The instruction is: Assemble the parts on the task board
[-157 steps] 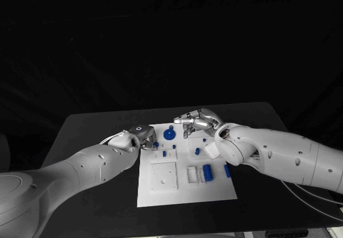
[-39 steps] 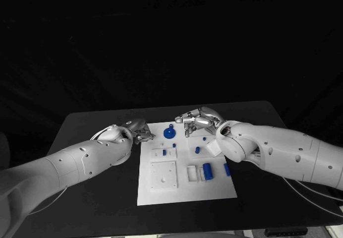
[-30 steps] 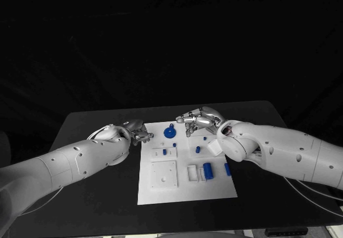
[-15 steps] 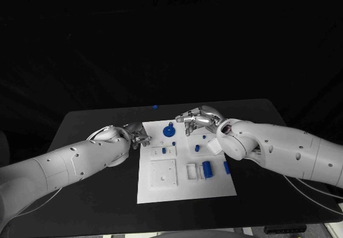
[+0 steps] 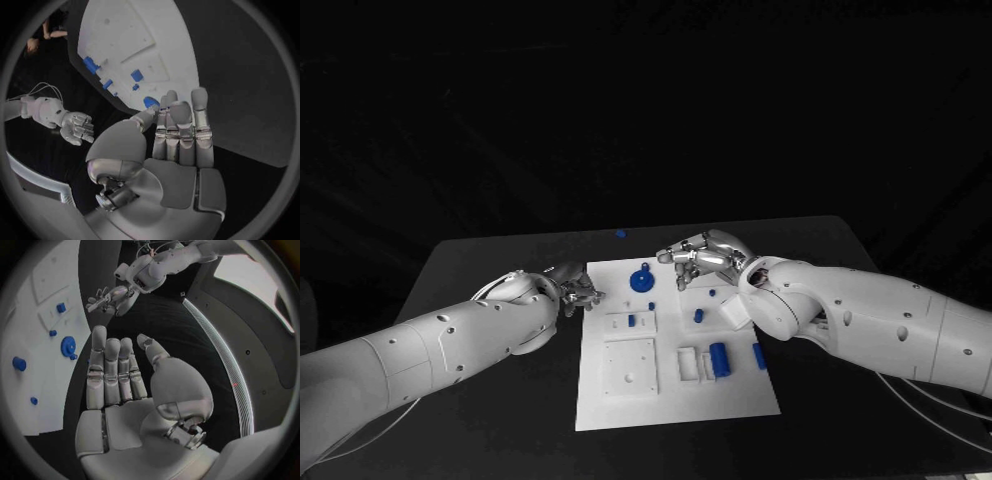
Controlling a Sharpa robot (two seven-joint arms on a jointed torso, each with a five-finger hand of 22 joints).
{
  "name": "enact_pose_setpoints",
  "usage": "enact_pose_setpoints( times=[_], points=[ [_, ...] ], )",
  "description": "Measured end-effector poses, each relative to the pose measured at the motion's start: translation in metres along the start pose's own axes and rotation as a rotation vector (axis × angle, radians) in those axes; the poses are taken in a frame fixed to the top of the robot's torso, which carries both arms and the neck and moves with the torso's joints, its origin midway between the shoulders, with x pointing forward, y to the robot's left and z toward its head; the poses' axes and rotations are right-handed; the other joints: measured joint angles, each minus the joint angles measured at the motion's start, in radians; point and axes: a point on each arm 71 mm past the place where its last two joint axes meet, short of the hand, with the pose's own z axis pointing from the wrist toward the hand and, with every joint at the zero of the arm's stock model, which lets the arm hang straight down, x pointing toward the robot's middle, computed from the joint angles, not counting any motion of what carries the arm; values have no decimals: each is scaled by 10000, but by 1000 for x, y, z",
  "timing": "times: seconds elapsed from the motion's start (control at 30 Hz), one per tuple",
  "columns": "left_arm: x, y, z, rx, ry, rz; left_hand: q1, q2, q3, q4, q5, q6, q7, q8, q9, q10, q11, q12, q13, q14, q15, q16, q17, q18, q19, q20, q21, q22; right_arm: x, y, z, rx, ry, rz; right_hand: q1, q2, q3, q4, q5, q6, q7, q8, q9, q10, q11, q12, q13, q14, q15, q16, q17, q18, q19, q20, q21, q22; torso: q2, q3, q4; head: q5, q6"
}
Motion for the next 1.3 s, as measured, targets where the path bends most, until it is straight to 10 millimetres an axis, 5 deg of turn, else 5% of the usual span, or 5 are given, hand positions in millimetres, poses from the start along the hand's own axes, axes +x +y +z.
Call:
enact_pose_setpoints(
  times=[0.13,0.5,0.77,1.1,1.3],
  points=[
    [-1,2,-2,-8,-98,-195,623,-116,-1025,288,0,-352,133,0,-188,-36,36,0,0,8,9,-106,-82,0,75,75,-176,-1,-3,-2,1,40,-92,-29,0,0,28,-28,0,0,0,0,0,0,0,0,0,0,0,0,0,0,0,0,0,0,-18,2,0,41,135],
    [-18,8,-8,-41,-527,-791,1278,-486,-2087,416,-40,-810,360,0,-244,-773,326,-142,-2,-246,263,-1250,-596,2,-111,260,-961,-422,-13,-8,6,154,-398,-125,30,-29,57,-57,-1,0,0,0,0,0,0,0,-5,0,0,0,1,0,0,0,0,8,-108,15,26,161,381],
    [-42,13,-11,-49,-953,-1256,2306,-591,-3095,78,-40,-1278,572,0,-293,-1537,580,-182,-2,-268,449,-2793,-1202,4,-92,456,-1954,-1396,-27,-15,11,263,-802,-280,92,-91,181,-42,-1,0,0,0,0,-181,35,-679,-587,-303,124,-521,-459,6,-369,117,-367,-329,-257,36,42,274,674],
    [-78,7,-7,362,-1657,-1462,3347,-805,-3093,-397,-40,-1592,540,34,-316,-2404,820,-258,-30,-846,834,-5945,-2347,4,-1036,868,-2501,-3325,-45,-23,15,316,-1282,-471,147,-145,336,-27,-1,-143,140,0,-19,285,326,-3754,-3572,-358,508,-3256,-2854,9,-902,533,-1520,-3108,-437,93,38,389,1121],
    [-102,-6,4,851,-2191,-1079,3570,-910,-3095,-623,-77,-2083,378,33,-331,-3398,885,-259,-29,-1695,1535,-9568,-3852,102,-2175,1531,-2499,-5639,-57,-23,19,258,-1562,-603,84,-208,728,-31,-1,-299,297,0,-37,660,843,-6978,-5215,-16,988,-5866,-4931,10,-1650,1065,-1520,-6422,-438,105,22,453,1430]
  ],
)
